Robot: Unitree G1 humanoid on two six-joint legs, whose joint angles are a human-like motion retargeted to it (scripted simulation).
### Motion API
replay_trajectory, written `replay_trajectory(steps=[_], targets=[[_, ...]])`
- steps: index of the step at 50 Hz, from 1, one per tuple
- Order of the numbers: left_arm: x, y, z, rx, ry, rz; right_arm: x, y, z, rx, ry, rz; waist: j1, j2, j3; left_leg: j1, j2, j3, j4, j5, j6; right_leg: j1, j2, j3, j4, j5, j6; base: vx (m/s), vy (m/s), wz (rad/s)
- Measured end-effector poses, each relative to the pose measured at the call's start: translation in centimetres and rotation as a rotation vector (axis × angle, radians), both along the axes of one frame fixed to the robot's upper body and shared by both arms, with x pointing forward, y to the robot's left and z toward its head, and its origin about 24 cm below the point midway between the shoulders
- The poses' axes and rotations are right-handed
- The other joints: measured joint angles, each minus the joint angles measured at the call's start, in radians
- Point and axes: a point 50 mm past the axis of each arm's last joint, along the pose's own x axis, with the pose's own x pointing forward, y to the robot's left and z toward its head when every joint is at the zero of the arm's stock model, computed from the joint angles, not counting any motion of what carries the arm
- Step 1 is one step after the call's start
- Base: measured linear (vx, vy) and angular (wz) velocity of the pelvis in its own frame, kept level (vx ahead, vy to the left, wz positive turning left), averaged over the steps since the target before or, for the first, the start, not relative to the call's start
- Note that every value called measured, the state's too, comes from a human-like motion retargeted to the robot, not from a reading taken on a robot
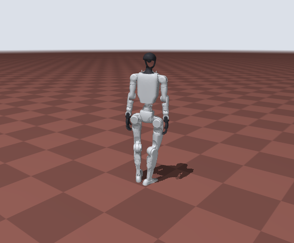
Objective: Upper body actions
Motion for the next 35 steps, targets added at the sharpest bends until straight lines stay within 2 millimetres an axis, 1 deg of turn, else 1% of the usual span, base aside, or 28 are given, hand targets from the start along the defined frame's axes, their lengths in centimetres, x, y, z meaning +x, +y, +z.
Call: replay_trajectory(steps=[13, 24, 28, 31, 33, 35], targets=[[-0.6, 0.9, 0.2, 0.029, 0.022, 0.005, -0.1, 0.0, 0.0, -0.004, 0.008, 0.027, -0.013, -0.001, 0.004, 0.011, 0.018, 0.005, -0.003, -0.011, 0.0, -0.003, 0.013, 0.019, 0.004, 0.002, -0.014, -0.01, -0.02, -0.02], [-0.4, 1.0, 0.2, 0.04, 0.013, 0.038, -0.5, -0.3, 0.1, -0.01, 0.024, 0.03, -0.032, -0.005, -0.001, 0.024, 0.046, 0.031, 0.011, -0.027, -0.021, -0.003, 0.033, 0.046, 0.003, -0.002, -0.037, -0.03, -0.07, -0.11], [-0.6, 1.0, 0.2, 0.042, 0.013, 0.051, -0.5, -0.2, 0.0, -0.007, 0.025, 0.034, -0.041, -0.012, -0.003, 0.02, 0.068, 0.053, 0.05, -0.042, -0.051, -0.007, 0.039, 0.079, 0.003, -0.002, -0.045, -0.03, -0.09, -0.22], [-0.4, 1.0, 0.2, 0.046, 0.006, 0.061, 0.0, -0.2, 0.0, -0.004, 0.013, 0.036, -0.051, -0.025, 0.003, -0.016, 0.099, 0.063, 0.14, -0.05, -0.101, -0.011, 0.029, 0.106, 0.001, 0.003, -0.049, -0.05, -0.09, -0.23], [-0.3, 1.0, 0.1, 0.052, 0.0, 0.066, 0.2, -0.3, 0.0, -0.005, 0.006, 0.037, -0.053, -0.033, 0.007, -0.042, 0.114, 0.067, 0.203, -0.039, -0.124, -0.013, 0.019, 0.123, -0.001, 0.008, -0.05, -0.04, -0.08, -0.34], [-0.1, 0.9, 0.1, 0.063, -0.01, 0.084, 0.5, -0.5, 0.1, -0.009, 0.0, 0.049, -0.049, -0.042, 0.014, -0.065, 0.12, 0.069, 0.279, 0.0, -0.13, -0.019, 0.006, 0.149, 0.0, 0.017, -0.052, -0.05, -0.03, -0.62]])
